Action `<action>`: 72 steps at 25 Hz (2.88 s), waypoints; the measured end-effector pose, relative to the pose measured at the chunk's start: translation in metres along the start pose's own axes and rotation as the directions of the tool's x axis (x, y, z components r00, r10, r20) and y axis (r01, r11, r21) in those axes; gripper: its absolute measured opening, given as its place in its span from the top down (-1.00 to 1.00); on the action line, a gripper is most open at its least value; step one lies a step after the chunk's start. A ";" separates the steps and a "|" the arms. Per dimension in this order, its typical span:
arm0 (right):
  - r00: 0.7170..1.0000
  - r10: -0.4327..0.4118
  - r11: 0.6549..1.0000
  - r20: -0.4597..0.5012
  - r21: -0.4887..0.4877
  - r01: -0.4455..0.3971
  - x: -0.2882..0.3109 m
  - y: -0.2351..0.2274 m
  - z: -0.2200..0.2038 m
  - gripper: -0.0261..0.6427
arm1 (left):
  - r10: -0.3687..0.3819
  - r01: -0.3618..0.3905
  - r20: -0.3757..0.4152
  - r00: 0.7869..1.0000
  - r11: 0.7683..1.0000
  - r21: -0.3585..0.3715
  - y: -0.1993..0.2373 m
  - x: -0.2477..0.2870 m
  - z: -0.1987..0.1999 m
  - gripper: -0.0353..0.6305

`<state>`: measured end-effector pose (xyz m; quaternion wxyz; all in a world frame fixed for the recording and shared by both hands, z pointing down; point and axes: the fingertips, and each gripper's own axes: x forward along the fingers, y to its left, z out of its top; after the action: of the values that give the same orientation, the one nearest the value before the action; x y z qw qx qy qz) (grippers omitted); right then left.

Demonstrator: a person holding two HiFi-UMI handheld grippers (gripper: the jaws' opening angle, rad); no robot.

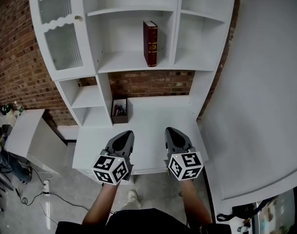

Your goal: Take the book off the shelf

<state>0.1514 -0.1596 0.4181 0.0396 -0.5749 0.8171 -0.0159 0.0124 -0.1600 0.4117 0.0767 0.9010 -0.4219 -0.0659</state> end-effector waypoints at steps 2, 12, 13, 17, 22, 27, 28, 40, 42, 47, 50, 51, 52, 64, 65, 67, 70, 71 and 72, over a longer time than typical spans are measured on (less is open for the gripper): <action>1.000 -0.003 1.000 0.000 0.002 0.003 0.014 -0.004 0.001 0.86 | 0.000 0.000 0.003 1.000 1.000 -0.002 0.011 0.010 0.004 0.85; 1.000 -0.022 1.000 0.000 0.002 0.022 0.084 -0.012 0.013 0.86 | -0.008 0.008 0.008 1.000 1.000 -0.014 0.062 0.049 0.023 0.85; 1.000 -0.024 1.000 -0.001 0.000 0.024 0.089 -0.012 0.014 0.86 | -0.011 0.011 0.009 1.000 1.000 -0.016 0.066 0.052 0.024 0.85; 0.999 -0.036 0.999 -0.004 -0.005 0.036 0.111 -0.011 0.017 0.86 | -0.032 0.032 0.009 0.999 0.999 -0.024 0.083 0.067 0.030 0.85; 0.998 -0.066 0.998 -0.010 -0.005 0.066 0.135 -0.013 0.017 0.86 | -0.083 0.083 0.009 0.997 0.996 -0.026 0.096 0.086 0.037 0.84; 0.994 -0.101 0.995 -0.031 0.004 0.101 0.156 -0.016 0.011 0.86 | -0.116 0.116 0.005 0.993 0.993 -0.038 0.112 0.099 0.037 0.84; 0.994 -0.107 0.994 -0.037 0.009 0.107 0.159 -0.016 0.009 0.86 | -0.122 0.122 -0.001 0.993 0.992 -0.039 0.114 0.100 0.036 0.85; 0.989 -0.140 0.990 -0.041 0.012 0.140 0.195 -0.001 0.010 0.86 | -0.198 0.197 -0.015 0.980 0.979 -0.055 0.137 0.115 0.036 0.85; 0.989 -0.143 0.990 -0.045 0.002 0.143 0.197 -0.001 0.011 0.86 | -0.207 0.206 -0.015 0.978 0.977 -0.058 0.137 0.117 0.035 0.85; 0.988 -0.152 0.988 -0.040 -0.007 0.152 0.202 -0.006 0.020 0.86 | -0.216 0.216 -0.005 0.976 0.974 -0.065 0.139 0.126 0.039 0.84; 0.987 -0.155 0.988 -0.039 -0.008 0.155 0.204 -0.012 0.024 0.86 | -0.214 0.213 -0.002 0.977 0.975 -0.065 0.140 0.132 0.041 0.85; 0.987 -0.154 0.988 -0.037 -0.007 0.154 0.204 -0.015 0.026 0.86 | -0.212 0.212 -0.001 0.977 0.975 -0.064 0.140 0.134 0.042 0.84; 0.987 -0.154 0.988 -0.035 -0.005 0.154 0.205 -0.017 0.028 0.86 | -0.211 0.210 -0.001 0.978 0.976 -0.061 0.139 0.136 0.042 0.84; 0.992 -0.126 0.992 -0.014 -0.008 0.125 0.230 -0.040 0.050 0.86 | -0.174 0.173 -0.009 0.985 0.984 -0.028 0.136 0.158 0.041 0.85; 0.992 -0.124 0.992 -0.015 -0.013 0.124 0.233 -0.042 0.052 0.86 | -0.169 0.169 -0.009 0.986 0.985 -0.028 0.136 0.159 0.040 0.85; 0.993 -0.121 0.992 -0.014 -0.024 0.121 0.238 -0.046 0.057 0.86 | -0.161 0.161 -0.007 0.987 0.987 -0.029 0.136 0.164 0.040 0.85; 0.993 -0.114 0.992 -0.013 -0.046 0.113 0.245 -0.052 0.066 0.86 | -0.154 0.154 -0.001 0.988 0.988 -0.031 0.133 0.171 0.040 0.84; 0.994 -0.111 0.993 -0.013 -0.052 0.111 0.247 -0.055 0.070 0.86 | -0.151 0.151 0.002 0.988 0.988 -0.030 0.133 0.173 0.040 0.85; 0.994 -0.109 0.992 -0.011 -0.057 0.108 0.249 -0.057 0.073 0.86 | -0.148 0.148 0.004 0.989 0.989 -0.030 0.132 0.175 0.040 0.85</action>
<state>0.1274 -0.4118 0.3379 0.0165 -0.6192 0.7851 0.0009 0.0173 -0.3817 0.3882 0.0847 0.9285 -0.3530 -0.0786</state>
